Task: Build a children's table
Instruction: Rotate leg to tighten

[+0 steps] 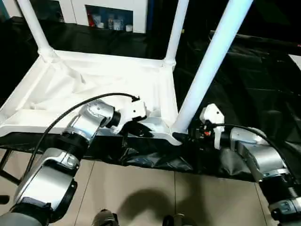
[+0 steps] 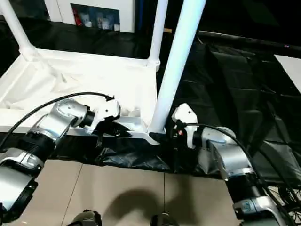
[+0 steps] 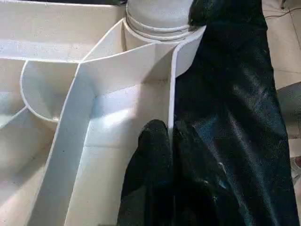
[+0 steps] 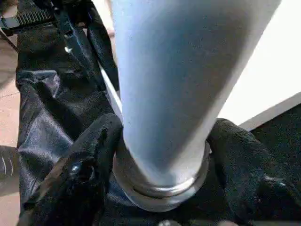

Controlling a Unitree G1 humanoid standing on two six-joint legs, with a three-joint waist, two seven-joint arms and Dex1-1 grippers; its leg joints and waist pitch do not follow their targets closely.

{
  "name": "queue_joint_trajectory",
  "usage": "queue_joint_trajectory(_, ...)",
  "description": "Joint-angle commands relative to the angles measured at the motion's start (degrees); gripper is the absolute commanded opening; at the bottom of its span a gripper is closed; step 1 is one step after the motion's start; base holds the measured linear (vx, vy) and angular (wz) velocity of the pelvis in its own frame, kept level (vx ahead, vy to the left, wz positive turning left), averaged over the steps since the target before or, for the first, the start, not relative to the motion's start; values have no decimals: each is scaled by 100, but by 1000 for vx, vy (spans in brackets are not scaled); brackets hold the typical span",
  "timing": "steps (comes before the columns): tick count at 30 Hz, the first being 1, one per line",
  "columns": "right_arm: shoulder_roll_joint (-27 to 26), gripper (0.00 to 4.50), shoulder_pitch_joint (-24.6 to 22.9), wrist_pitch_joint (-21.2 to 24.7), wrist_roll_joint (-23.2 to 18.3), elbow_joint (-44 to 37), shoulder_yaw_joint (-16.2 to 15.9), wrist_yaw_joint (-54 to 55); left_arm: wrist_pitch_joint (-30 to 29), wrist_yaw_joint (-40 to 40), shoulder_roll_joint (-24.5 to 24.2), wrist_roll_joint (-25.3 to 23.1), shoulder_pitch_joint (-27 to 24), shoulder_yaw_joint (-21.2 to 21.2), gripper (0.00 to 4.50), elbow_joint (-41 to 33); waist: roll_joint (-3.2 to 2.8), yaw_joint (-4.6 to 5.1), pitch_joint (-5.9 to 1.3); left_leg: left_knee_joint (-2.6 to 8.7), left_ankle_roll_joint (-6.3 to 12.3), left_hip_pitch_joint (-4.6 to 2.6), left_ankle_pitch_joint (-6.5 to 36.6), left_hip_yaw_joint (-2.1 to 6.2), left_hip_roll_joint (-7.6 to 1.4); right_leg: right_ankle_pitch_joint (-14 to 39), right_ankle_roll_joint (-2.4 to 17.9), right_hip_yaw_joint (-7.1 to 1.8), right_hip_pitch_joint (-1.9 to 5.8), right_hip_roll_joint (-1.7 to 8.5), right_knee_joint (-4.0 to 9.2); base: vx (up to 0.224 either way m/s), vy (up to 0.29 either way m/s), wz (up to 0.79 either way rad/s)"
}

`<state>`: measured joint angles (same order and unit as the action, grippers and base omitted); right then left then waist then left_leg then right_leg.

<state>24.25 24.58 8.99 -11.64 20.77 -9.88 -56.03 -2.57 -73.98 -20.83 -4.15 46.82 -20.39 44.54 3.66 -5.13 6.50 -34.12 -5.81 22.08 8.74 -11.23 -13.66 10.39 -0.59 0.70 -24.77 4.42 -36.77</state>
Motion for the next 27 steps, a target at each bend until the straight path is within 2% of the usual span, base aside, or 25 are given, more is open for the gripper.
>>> queue_joint_trajectory(1,-17,284,61,-50,35,137,58,87,-192,154,65,24,-259,21,0,82,38,-14,-453,387,153,-82,1403,-13,91,1393,1154,-101,298,213,500,0,0,0)
queue_joint_trajectory(9,-169,220,96,-144,65,246,-5,71,-198,296,54,-51,-223,66,0,143,23,-4,-443,401,132,-91,1498,-11,93,1545,1114,-104,281,209,526,0,0,0)
queue_joint_trajectory(13,-260,207,15,-159,18,291,9,33,-247,655,108,-134,-202,108,0,205,23,6,-423,424,96,-101,1713,-2,86,1898,1030,-100,252,216,570,0,0,0)
queue_joint_trajectory(16,-335,203,-139,-65,-69,251,37,43,-324,935,219,-172,-208,132,0,218,47,9,-422,432,89,-103,1755,-3,82,1958,998,-103,243,210,587,0,0,0)
queue_joint_trajectory(21,-537,199,-424,38,-130,232,91,296,-452,1406,467,-251,-174,151,0,312,26,-10,-421,462,109,-138,1878,3,73,2061,976,-94,224,224,632,0,0,0)
queue_joint_trajectory(23,-805,199,-514,84,-50,294,161,830,-560,1730,653,-281,-141,176,0,349,55,18,-376,497,72,-153,2138,10,81,2438,904,-88,197,215,681,0,0,0)
queue_joint_trajectory(24,-892,199,-533,91,-19,322,189,1004,-595,1795,708,-289,-132,174,0,355,53,24,-384,523,9,-157,2265,45,88,2810,781,-74,223,244,708,0,0,0)
queue_joint_trajectory(25,-1372,199,-512,117,61,566,361,1872,-673,2198,1005,-344,-50,166,0,478,70,38,-398,530,-20,-169,2317,58,86,3017,683,-74,212,258,739,0,0,0)
queue_joint_trajectory(26,-1529,199,-492,118,98,657,422,2151,-699,2304,1100,-358,-26,163,0,519,40,39,-401,543,-70,-217,2401,70,93,3201,630,-66,167,275,776,0,0,0)
queue_joint_trajectory(27,-1570,198,-487,118,108,680,437,2222,-705,2331,1124,-361,-21,163,0,529,60,59,-395,563,-79,-197,2414,85,104,3299,573,-48,192,268,797,0,0,0)
